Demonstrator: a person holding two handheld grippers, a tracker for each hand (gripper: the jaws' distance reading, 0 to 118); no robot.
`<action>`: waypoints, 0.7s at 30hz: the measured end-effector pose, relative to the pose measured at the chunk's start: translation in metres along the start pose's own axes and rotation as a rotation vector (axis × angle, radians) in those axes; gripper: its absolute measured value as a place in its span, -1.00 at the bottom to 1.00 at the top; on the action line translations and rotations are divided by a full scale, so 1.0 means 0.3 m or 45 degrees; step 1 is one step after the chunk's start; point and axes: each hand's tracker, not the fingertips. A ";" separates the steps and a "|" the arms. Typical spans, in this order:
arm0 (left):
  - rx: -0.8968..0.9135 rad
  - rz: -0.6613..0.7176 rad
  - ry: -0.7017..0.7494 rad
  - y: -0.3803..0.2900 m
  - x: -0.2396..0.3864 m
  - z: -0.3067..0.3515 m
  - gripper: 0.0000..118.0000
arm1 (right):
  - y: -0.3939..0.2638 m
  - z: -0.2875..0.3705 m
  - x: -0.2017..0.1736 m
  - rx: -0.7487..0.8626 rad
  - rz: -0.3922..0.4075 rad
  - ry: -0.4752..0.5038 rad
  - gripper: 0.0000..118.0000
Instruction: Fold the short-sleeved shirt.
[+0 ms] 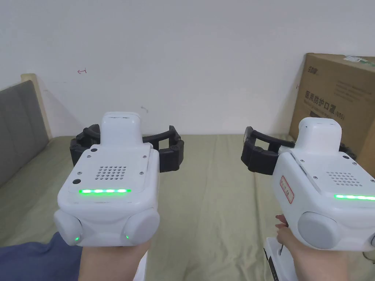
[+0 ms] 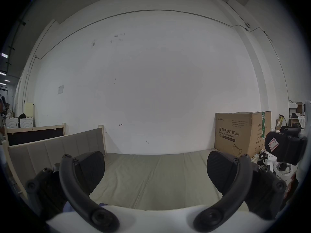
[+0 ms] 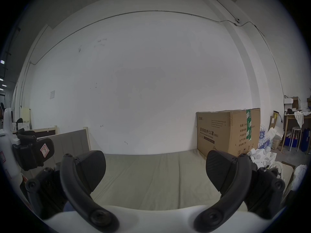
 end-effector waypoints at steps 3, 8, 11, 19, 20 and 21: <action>0.001 -0.002 0.003 0.003 0.002 0.000 1.00 | 0.003 -0.001 0.000 0.004 0.000 -0.001 1.00; 0.000 -0.004 -0.002 0.007 0.001 -0.001 1.00 | 0.005 -0.002 -0.001 0.005 0.000 0.001 1.00; 0.007 -0.008 0.004 0.009 0.002 0.001 1.00 | 0.006 -0.002 -0.004 0.003 0.002 0.004 1.00; 0.002 -0.006 -0.008 0.008 0.006 0.000 1.00 | 0.009 -0.004 -0.008 0.005 0.011 0.003 1.00; -0.001 -0.006 -0.007 0.008 0.007 -0.002 1.00 | 0.009 -0.004 -0.008 0.006 0.011 0.003 1.00; -0.005 -0.004 -0.006 0.008 0.007 -0.004 1.00 | 0.009 -0.004 -0.008 0.007 0.010 0.002 1.00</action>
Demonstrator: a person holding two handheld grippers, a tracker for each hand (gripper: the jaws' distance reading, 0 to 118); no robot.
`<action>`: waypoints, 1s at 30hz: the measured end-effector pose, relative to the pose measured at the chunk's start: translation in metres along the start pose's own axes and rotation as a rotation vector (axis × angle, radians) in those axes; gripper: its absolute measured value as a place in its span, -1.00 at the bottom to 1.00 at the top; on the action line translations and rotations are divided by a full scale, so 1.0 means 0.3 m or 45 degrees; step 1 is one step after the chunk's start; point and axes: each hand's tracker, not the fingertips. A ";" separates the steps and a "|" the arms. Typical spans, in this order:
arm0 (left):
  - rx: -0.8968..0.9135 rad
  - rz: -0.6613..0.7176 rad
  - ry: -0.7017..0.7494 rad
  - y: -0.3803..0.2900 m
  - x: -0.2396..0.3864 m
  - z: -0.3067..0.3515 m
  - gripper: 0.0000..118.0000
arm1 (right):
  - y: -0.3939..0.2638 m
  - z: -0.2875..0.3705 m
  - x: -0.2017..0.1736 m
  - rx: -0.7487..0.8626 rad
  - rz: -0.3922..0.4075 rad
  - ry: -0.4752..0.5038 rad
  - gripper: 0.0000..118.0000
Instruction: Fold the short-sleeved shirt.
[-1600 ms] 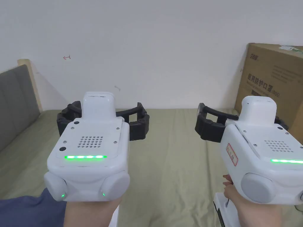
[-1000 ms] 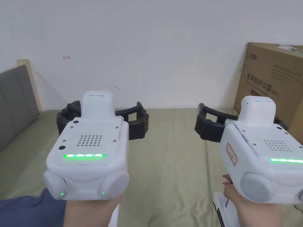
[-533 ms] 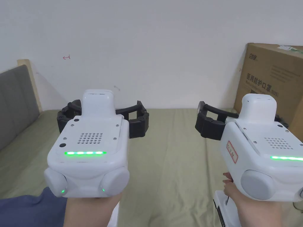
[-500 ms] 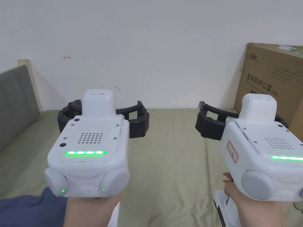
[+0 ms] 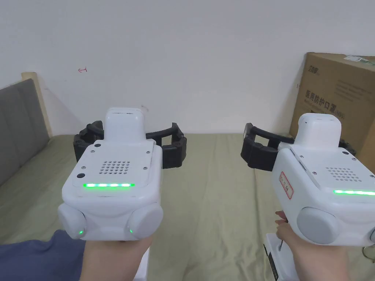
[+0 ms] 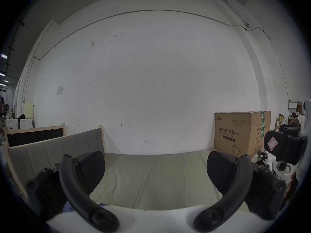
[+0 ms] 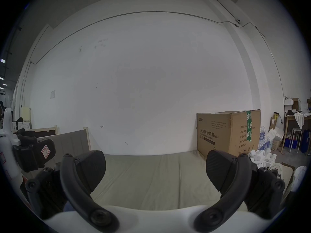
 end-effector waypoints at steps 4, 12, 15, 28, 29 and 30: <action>-0.003 0.016 -0.005 0.002 -0.001 -0.003 1.00 | -0.002 0.000 -0.002 -0.004 -0.004 0.004 1.00; -0.004 0.012 -0.001 -0.002 0.000 -0.004 1.00 | -0.008 0.001 0.000 -0.009 -0.009 -0.002 1.00; -0.010 0.021 -0.003 -0.004 0.000 -0.003 1.00 | -0.008 0.002 -0.002 -0.008 -0.005 -0.004 1.00; -0.008 0.024 0.003 -0.009 0.001 0.002 1.00 | -0.010 0.000 0.008 -0.022 -0.034 -0.015 1.00; -0.009 0.023 0.002 -0.011 0.002 0.002 1.00 | -0.011 0.001 0.008 -0.021 -0.036 -0.016 1.00; -0.011 0.023 -0.002 -0.012 0.003 0.002 1.00 | -0.011 0.003 0.010 -0.018 -0.044 -0.010 1.00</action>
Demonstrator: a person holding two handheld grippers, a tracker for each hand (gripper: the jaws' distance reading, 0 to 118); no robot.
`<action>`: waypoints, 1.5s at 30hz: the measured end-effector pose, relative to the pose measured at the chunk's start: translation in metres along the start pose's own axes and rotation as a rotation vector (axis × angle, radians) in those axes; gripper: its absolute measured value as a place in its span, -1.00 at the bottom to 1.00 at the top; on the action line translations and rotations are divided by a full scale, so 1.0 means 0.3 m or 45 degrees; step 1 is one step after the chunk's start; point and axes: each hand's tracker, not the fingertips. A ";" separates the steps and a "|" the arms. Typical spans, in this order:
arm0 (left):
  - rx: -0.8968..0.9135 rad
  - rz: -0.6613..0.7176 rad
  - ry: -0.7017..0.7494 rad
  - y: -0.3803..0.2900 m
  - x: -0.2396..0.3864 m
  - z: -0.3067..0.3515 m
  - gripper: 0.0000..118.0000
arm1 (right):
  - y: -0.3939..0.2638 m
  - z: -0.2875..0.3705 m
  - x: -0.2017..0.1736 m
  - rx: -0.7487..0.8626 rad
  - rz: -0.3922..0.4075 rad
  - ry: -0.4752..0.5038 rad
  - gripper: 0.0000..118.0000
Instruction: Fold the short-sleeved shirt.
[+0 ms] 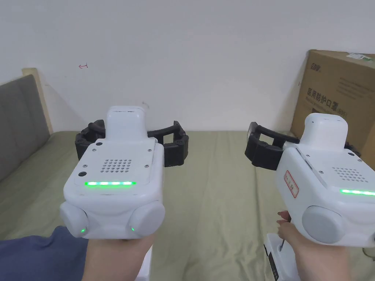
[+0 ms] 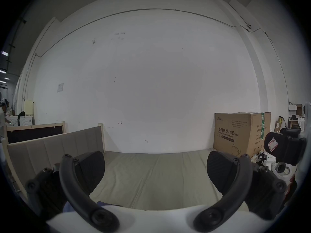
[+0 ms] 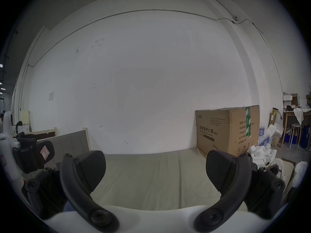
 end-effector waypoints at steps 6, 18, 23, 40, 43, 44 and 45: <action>0.018 0.020 -0.009 0.000 -0.002 0.009 1.00 | 0.000 0.005 0.001 0.007 0.004 -0.005 1.00; 0.013 -0.054 -0.023 0.003 0.013 0.015 0.85 | -0.009 0.004 -0.009 0.019 0.070 -0.030 0.98; -0.149 -0.007 -0.160 -0.013 -0.006 -0.016 -1.00 | -0.018 0.016 -0.009 0.003 0.041 0.008 -0.34; -0.485 -0.166 0.154 -0.174 -0.417 0.082 -1.00 | -0.246 -0.084 -0.310 -0.365 0.055 0.260 -1.00; -0.521 -0.077 0.365 -0.186 -0.676 0.209 -1.00 | -0.285 -0.082 -0.549 -0.416 0.086 0.515 -1.00; -0.510 -0.049 0.438 -0.185 -0.742 0.254 -1.00 | -0.285 -0.068 -0.621 -0.383 0.096 0.559 -1.00; -0.500 -0.029 0.510 -0.184 -0.803 0.298 -1.00 | -0.287 -0.049 -0.684 -0.341 0.116 0.585 -1.00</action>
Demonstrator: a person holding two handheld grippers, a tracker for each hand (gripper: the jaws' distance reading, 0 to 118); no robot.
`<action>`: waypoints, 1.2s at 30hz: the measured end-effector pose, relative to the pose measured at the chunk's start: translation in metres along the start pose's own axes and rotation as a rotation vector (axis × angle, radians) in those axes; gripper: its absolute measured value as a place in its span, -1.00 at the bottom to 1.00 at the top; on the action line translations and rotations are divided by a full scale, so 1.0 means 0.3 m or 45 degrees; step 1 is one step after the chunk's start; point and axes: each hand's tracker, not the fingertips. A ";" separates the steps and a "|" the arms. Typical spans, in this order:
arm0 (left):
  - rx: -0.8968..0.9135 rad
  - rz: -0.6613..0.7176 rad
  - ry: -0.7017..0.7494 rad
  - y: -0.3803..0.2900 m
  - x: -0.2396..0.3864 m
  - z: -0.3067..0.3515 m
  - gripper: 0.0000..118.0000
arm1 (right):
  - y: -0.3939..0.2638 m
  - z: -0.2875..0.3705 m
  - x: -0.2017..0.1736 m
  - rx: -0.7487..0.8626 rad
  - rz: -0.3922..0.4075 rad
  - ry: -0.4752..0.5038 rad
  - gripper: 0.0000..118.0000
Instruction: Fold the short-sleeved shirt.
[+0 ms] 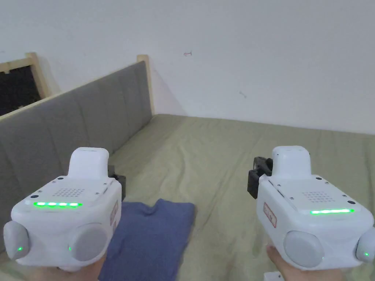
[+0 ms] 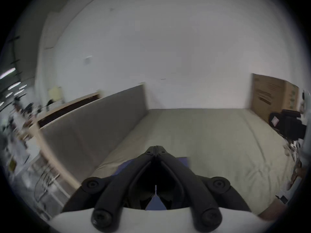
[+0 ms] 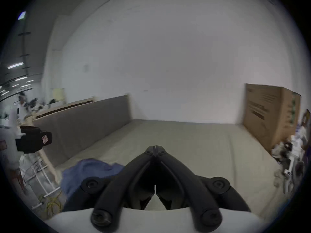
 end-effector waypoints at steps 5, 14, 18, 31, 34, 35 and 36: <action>-0.013 0.084 0.068 -0.057 -0.145 0.019 -1.00 | -0.008 -0.070 -0.163 -0.033 0.020 0.180 -1.00; -0.960 0.154 -0.461 -0.373 -0.092 -0.526 -1.00 | -0.141 -0.252 -0.245 -0.392 0.164 0.312 -1.00; -1.013 0.063 -0.300 -0.470 -0.091 -0.644 -0.75 | -0.205 -0.295 -0.231 -0.448 0.203 0.292 -1.00; -1.015 0.027 -0.157 -0.748 0.045 -0.798 1.00 | -0.342 -0.338 -0.191 -0.610 0.127 0.369 -1.00; -0.915 0.033 -0.203 -0.738 0.014 -0.744 0.86 | -0.344 -0.332 -0.167 -0.622 0.095 0.361 -1.00; -0.879 0.032 -0.225 -0.732 0.000 -0.720 0.52 | -0.341 -0.329 -0.156 -0.624 0.084 0.356 -1.00; -0.820 0.003 -0.208 -0.717 -0.012 -0.685 0.00 | -0.337 -0.323 -0.144 -0.622 0.074 0.353 -1.00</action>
